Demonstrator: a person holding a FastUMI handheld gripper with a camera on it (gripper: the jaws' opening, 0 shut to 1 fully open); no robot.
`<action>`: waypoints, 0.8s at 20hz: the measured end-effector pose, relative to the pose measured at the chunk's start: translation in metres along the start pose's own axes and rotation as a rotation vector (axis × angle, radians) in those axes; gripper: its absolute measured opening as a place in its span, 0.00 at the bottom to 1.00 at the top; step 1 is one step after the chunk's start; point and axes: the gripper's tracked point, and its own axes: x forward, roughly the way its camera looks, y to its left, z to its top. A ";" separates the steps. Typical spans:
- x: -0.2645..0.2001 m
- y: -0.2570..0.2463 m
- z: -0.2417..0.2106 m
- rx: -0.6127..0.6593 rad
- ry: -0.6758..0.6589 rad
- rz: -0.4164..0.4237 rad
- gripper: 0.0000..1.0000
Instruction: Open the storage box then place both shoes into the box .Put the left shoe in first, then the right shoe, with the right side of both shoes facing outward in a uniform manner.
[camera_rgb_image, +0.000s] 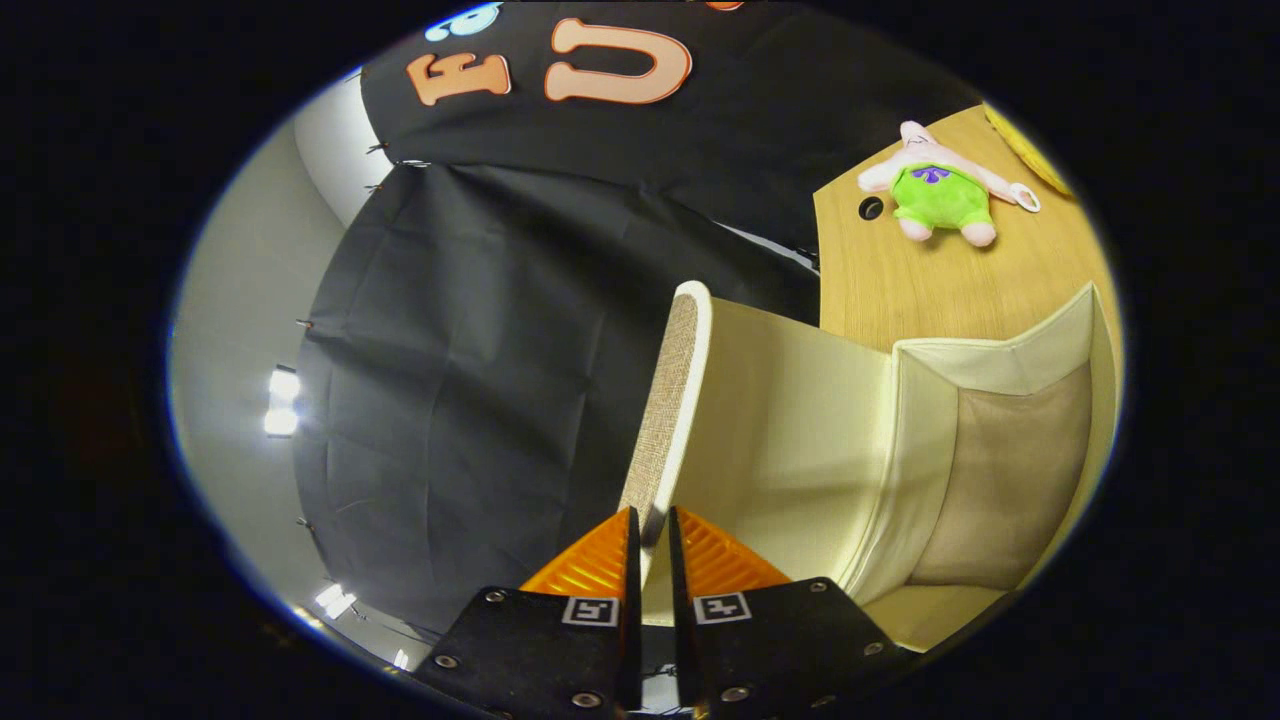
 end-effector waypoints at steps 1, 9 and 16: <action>0.001 0.001 -0.001 -0.001 -0.008 -0.002 0.23; -0.084 -0.087 0.056 -0.123 -0.164 -0.246 0.91; -0.214 -0.226 0.062 -0.177 -0.281 -0.631 0.96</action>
